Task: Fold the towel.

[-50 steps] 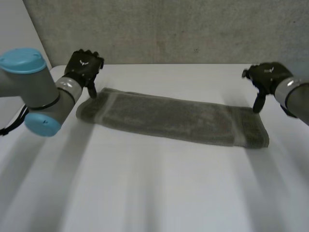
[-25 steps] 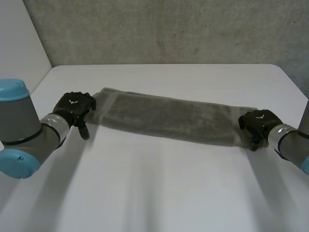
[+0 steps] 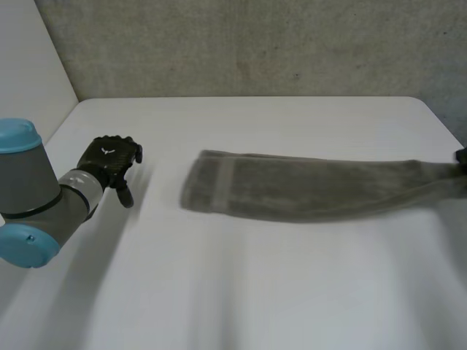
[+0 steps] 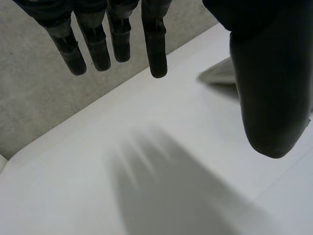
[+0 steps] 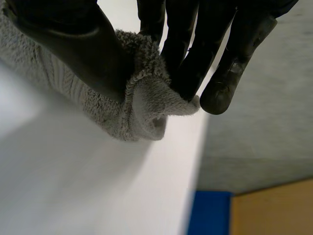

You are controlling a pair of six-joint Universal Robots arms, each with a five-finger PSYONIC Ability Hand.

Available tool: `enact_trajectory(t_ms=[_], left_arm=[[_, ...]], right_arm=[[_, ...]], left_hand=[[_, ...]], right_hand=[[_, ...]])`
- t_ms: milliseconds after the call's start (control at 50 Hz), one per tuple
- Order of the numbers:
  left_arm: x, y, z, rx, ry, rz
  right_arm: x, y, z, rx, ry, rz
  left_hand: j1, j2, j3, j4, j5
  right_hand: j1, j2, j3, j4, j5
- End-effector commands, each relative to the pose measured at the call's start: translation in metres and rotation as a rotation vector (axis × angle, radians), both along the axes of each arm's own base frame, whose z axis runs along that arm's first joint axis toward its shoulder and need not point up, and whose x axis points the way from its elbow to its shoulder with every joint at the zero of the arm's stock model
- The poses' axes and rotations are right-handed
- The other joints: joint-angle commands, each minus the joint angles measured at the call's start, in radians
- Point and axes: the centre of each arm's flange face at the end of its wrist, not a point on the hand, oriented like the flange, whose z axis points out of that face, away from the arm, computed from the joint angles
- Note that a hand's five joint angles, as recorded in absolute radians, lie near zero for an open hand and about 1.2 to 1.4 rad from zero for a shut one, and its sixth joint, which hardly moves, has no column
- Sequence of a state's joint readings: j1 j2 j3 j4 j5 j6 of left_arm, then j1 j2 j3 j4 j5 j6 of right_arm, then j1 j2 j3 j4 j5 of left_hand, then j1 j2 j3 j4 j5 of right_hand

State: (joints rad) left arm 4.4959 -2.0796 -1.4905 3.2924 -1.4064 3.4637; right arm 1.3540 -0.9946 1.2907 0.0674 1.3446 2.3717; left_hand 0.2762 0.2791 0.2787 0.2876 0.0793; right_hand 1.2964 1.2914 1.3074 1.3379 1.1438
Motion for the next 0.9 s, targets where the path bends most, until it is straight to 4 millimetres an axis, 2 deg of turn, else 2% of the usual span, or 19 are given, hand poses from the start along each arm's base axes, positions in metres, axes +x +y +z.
enact_trajectory(t_ms=[20, 40, 80, 100, 140, 160, 200, 260, 300, 360, 380, 400, 420, 460, 480, 500, 600, 720, 900], left_arm=[[0.003, -0.001, 0.002, -0.005, 0.001, 0.010], [0.003, -0.001, 0.002, -0.005, 0.001, 0.010], [0.003, 0.000, 0.001, 0.001, -0.001, 0.010], [0.003, 0.000, 0.001, 0.001, -0.001, 0.010], [0.004, 0.002, 0.001, 0.003, -0.001, 0.010], [0.004, 0.002, 0.001, 0.003, -0.001, 0.010], [0.003, 0.004, 0.002, 0.003, -0.001, 0.008], [0.004, 0.005, 0.002, 0.004, -0.001, 0.008], [0.004, 0.006, 0.001, 0.007, -0.002, 0.008], [0.008, 0.006, 0.001, 0.012, -0.001, 0.018], [0.008, 0.006, 0.001, 0.013, -0.001, 0.018], [0.011, 0.006, 0.000, 0.016, -0.003, 0.025], [0.011, 0.006, 0.000, 0.016, -0.003, 0.025], [0.013, 0.006, -0.002, 0.024, -0.005, 0.030], [0.013, 0.006, -0.002, 0.024, -0.005, 0.030], [0.013, 0.006, -0.003, 0.026, -0.005, 0.031], [0.015, 0.005, -0.003, 0.026, -0.004, 0.033], [0.013, 0.004, -0.002, 0.009, -0.001, 0.028], [0.006, 0.010, -0.002, 0.009, -0.002, 0.010]], right_arm=[[-0.003, -0.022, 0.063, -0.116, 0.030, 0.002], [-0.003, -0.022, 0.063, -0.117, 0.030, 0.002], [0.039, -0.019, 0.084, -0.153, -0.003, 0.085], [0.039, -0.019, 0.084, -0.153, -0.003, 0.086], [0.111, -0.003, 0.098, -0.188, -0.045, 0.244], [0.111, -0.003, 0.098, -0.188, -0.045, 0.244], [0.183, 0.027, 0.103, -0.203, -0.063, 0.390], [0.213, 0.043, 0.101, -0.207, -0.064, 0.445], [0.267, 0.077, 0.086, -0.186, -0.060, 0.557], [0.309, 0.110, 0.058, -0.134, -0.048, 0.659], [0.309, 0.110, 0.058, -0.134, -0.048, 0.659], [0.322, 0.121, 0.043, -0.106, -0.037, 0.695], [0.322, 0.122, 0.043, -0.105, -0.037, 0.695], [0.331, 0.131, 0.023, -0.071, -0.002, 0.726], [0.331, 0.131, 0.023, -0.071, -0.002, 0.726], [0.330, 0.130, 0.021, -0.068, 0.008, 0.718], [0.311, 0.116, 0.026, -0.058, 0.013, 0.615], [0.261, 0.108, 0.039, 0.019, -0.076, 0.488], [0.182, 0.101, 0.008, 0.104, -0.176, 0.388]], left_hand=[[-0.039, -0.042, -0.042, -0.051, -0.017], [-0.039, -0.042, -0.042, -0.051, -0.017], [-0.039, -0.042, -0.042, -0.051, -0.017], [-0.039, -0.042, -0.042, -0.051, -0.017], [-0.042, -0.045, -0.045, -0.053, -0.020], [-0.042, -0.045, -0.045, -0.053, -0.020], [-0.042, -0.045, -0.045, -0.053, -0.020], [-0.042, -0.045, -0.045, -0.053, -0.020], [-0.045, -0.048, -0.048, -0.056, -0.023], [-0.045, -0.048, -0.048, -0.056, -0.023], [-0.045, -0.048, -0.048, -0.056, -0.023], [-0.045, -0.048, -0.048, -0.056, -0.023], [-0.045, -0.048, -0.048, -0.056, -0.023], [-0.045, -0.048, -0.048, -0.056, -0.023], [-0.045, -0.048, -0.048, -0.056, -0.023], [-0.045, -0.048, -0.048, -0.056, -0.023], [-0.048, -0.051, -0.050, -0.059, -0.026], [-0.048, -0.051, -0.050, -0.059, -0.026], [-0.048, -0.051, -0.050, -0.059, -0.026]], right_hand=[[0.100, 0.105, 0.089, 0.058, 0.078], [0.100, 0.105, 0.089, 0.058, 0.078], [0.100, 0.105, 0.089, 0.058, 0.078], [0.100, 0.105, 0.089, 0.058, 0.078], [0.100, 0.105, 0.089, 0.058, 0.078], [0.100, 0.105, 0.089, 0.058, 0.078], [0.100, 0.105, 0.089, 0.058, 0.078], [0.100, 0.105, 0.089, 0.058, 0.078], [0.100, 0.105, 0.089, 0.058, 0.078], [0.100, 0.105, 0.089, 0.058, 0.078], [0.100, 0.105, 0.089, 0.058, 0.078], [-0.164, -0.159, -0.175, -0.205, -0.186], [-0.166, -0.161, -0.177, -0.208, -0.188], [-0.826, -0.821, -0.837, -0.868, -0.848], [-0.830, -0.825, -0.841, -0.871, -0.852], [-1.122, -1.117, -1.133, -1.163, -1.144], [-1.122, -1.117, -1.133, -1.163, -1.144], [-1.122, -1.117, -1.133, -1.163, -1.144], [-1.122, -1.117, -1.133, -1.163, -1.144]])
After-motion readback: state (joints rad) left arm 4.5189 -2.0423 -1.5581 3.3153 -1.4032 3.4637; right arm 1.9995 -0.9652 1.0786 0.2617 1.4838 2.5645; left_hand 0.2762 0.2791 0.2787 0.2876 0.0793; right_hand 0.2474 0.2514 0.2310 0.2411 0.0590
